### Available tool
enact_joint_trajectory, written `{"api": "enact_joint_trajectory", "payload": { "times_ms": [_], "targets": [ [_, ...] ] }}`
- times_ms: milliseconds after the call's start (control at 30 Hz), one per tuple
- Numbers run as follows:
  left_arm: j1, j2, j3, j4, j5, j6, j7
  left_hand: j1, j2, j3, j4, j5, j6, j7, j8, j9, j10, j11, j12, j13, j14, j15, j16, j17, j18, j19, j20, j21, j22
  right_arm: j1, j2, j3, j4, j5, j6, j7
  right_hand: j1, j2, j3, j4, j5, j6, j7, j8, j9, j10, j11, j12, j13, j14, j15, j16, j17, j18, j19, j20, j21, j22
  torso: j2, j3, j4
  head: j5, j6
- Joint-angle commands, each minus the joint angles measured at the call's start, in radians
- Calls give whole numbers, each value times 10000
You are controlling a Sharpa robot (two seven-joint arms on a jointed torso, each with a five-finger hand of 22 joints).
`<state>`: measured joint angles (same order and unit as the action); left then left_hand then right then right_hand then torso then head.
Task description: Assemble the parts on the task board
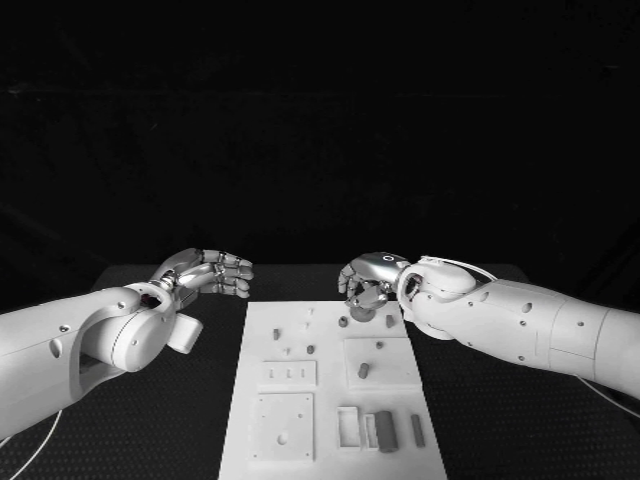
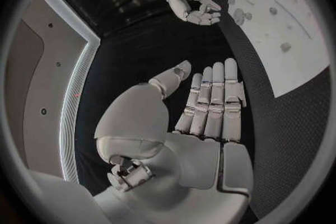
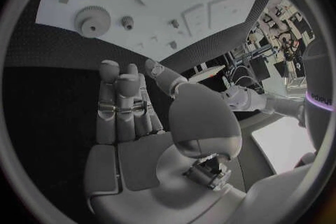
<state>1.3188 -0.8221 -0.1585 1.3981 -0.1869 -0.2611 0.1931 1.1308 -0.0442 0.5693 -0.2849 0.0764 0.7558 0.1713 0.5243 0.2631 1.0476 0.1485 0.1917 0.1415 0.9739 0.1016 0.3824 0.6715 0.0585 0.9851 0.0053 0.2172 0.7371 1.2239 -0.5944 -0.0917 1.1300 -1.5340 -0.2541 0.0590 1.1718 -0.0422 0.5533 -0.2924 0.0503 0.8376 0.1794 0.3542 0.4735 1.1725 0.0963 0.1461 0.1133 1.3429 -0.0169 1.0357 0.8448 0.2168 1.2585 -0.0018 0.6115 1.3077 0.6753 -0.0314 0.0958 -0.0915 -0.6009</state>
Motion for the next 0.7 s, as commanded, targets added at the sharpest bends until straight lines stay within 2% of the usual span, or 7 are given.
{"api": "enact_joint_trajectory", "payload": {
  "times_ms": [33,133,300,433,533,600,700],
  "targets": [
    [31,-15,19,98,-2,68,122,-66,-45,-80,-13,-21,5,62,-54,-15,14,53,-72,-15,77,3,-54,9,87,77,-21,-49,-10,-2,47,4,176,-1294,554,-578,-93,-177,-60,29,30,76,-3,-70,-34,54,18,-104,-37,-63,15,210,71,450,-12,-115,214,285,255,-98,194,-130,-31],
    [41,-46,29,175,2,68,113,-101,-64,-99,-9,-33,4,55,-80,-17,15,60,-111,-22,69,9,-84,13,81,69,-19,-69,-16,-2,71,4,389,-1783,587,-934,-172,-298,-34,40,30,-7,38,-159,-87,-42,68,-238,-100,-125,61,328,86,450,-65,-131,355,274,343,-143,262,-168,-33],
    [95,-156,43,327,2,83,77,-120,-75,-108,-8,-38,6,64,-104,-18,10,68,-151,-30,60,18,-113,18,78,61,-17,-87,-22,-3,104,5,664,-2486,606,-1415,-167,-481,48,33,29,-114,65,-263,-165,-204,146,-424,-197,-222,135,406,51,450,-177,-129,470,261,466,-183,330,-239,-28],
    [180,-204,45,374,2,54,73,-130,-83,-111,-7,-34,10,74,-124,-17,-3,80,-193,-38,58,26,-136,24,76,56,-12,-103,-25,-3,121,5,657,-2715,728,-1520,-267,-631,43,65,29,-161,86,-309,-207,-259,185,-503,-245,-245,174,461,28,450,-194,-119,540,256,539,-195,367,-278,-6],
    [206,-242,45,398,2,45,73,-167,-113,-132,4,-48,11,77,-147,-17,-9,91,-233,-45,63,31,-156,34,74,61,-7,-113,-26,-4,146,4,544,-2821,867,-1576,-343,-735,60,88,30,-191,96,-339,-236,-327,215,-575,-286,-276,203,484,0,450,-221,-112,567,245,586,-209,396,-310,-44],
    [217,-268,45,407,2,41,74,-193,-128,-146,14,-61,16,78,-159,-16,-10,97,-256,-48,70,32,-167,41,76,68,-6,-117,-25,-8,175,4,444,-2934,907,-1632,-423,-834,87,117,31,-196,62,-351,-258,-428,259,-659,-335,-318,244,489,-38,450,-258,-98,576,235,636,-221,419,-330,-22],
    [217,-267,45,391,2,38,63,-218,-145,-158,22,-70,17,78,-171,-15,-8,101,-275,-50,75,32,-176,47,77,73,-6,-122,-25,-9,157,3,399,-3032,892,-1687,-488,-918,122,151,29,-227,12,-373,-282,-493,291,-717,-372,-342,276,504,-72,450,-277,-90,587,229,683,-220,428,-337,-22]
  ]
}}
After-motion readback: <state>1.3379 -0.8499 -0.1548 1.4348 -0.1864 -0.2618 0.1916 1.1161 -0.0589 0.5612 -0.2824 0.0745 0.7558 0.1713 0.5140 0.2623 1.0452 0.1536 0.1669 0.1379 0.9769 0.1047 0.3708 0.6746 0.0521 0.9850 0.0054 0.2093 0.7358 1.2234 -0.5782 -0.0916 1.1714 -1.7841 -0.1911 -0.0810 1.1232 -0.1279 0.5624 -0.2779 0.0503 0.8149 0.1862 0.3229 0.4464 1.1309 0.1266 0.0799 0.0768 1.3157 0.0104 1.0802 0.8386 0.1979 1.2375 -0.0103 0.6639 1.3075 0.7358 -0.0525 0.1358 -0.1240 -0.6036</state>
